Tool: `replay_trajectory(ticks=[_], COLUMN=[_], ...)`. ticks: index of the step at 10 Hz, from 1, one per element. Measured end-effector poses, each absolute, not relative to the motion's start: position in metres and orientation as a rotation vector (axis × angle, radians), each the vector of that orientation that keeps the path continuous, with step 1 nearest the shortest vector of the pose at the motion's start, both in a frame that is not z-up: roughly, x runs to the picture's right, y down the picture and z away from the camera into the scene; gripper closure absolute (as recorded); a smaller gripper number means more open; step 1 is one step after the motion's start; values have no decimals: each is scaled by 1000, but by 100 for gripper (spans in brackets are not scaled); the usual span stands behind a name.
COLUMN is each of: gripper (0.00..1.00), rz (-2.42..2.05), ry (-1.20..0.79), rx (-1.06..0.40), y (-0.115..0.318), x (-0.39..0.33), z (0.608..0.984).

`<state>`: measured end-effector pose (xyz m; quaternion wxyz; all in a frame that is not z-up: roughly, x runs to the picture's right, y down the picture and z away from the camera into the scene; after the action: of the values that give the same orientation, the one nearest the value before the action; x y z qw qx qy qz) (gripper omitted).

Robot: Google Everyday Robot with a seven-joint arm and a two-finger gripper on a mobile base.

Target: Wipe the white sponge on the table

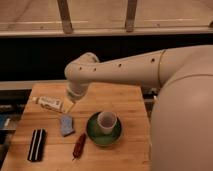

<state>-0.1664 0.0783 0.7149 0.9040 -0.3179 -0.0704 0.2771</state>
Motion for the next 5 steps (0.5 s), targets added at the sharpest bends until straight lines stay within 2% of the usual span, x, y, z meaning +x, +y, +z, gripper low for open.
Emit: replay_trajectory(ticks=[5], gripper=[20], rz=[519], ry=[-117], rx=[-754], y=[127], x=[-198], z=[754])
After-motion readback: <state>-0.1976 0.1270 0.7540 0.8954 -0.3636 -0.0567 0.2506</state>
